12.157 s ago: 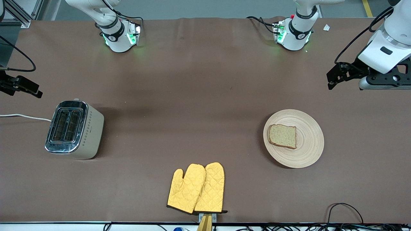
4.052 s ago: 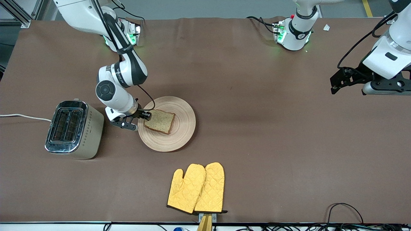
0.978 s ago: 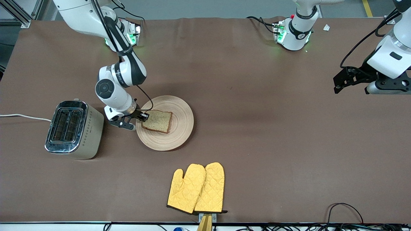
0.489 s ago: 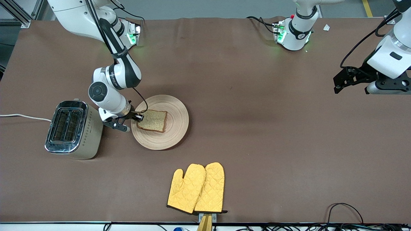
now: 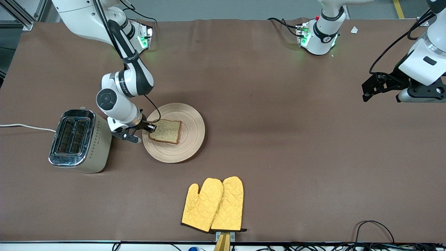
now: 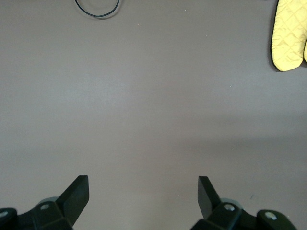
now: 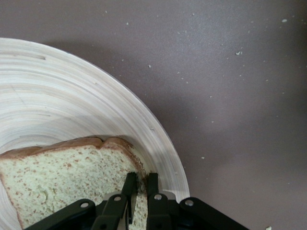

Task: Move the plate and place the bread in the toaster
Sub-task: 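Lift the bread slice with the right gripper over the toaster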

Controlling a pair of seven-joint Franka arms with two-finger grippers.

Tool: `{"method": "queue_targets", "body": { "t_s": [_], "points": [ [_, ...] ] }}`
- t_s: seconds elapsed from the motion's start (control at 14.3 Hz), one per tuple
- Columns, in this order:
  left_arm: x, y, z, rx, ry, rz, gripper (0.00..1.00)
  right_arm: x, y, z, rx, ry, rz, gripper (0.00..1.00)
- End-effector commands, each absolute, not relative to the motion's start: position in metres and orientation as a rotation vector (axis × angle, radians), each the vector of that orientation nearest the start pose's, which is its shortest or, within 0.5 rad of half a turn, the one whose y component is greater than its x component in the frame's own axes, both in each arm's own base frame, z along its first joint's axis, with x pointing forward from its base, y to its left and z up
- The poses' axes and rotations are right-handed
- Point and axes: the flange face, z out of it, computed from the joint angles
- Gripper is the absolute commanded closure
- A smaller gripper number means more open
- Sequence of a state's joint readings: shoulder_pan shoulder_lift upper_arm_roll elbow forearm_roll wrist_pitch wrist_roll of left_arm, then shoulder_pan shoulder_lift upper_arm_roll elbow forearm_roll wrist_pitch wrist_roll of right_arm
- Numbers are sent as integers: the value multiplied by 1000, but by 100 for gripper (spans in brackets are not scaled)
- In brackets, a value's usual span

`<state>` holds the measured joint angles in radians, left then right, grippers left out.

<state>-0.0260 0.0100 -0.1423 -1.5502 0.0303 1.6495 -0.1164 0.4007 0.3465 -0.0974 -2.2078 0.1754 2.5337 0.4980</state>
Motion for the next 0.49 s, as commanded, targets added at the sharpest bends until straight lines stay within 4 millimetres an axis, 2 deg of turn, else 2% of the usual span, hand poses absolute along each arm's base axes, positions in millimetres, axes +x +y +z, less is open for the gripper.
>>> {"method": "queue_targets", "body": {
  "t_s": [0.0, 0.28, 0.42],
  "points": [
    [553, -89, 639, -3132, 97, -142, 0, 524, 165, 220, -3033, 514, 54, 99],
    [553, -89, 639, -3132, 97, -142, 0, 523, 169, 221, -3034, 518, 69, 100],
    [553, -89, 639, -3132, 97, -142, 0, 531, 171, 230, -3033, 516, 90, 100]
  ]
}}
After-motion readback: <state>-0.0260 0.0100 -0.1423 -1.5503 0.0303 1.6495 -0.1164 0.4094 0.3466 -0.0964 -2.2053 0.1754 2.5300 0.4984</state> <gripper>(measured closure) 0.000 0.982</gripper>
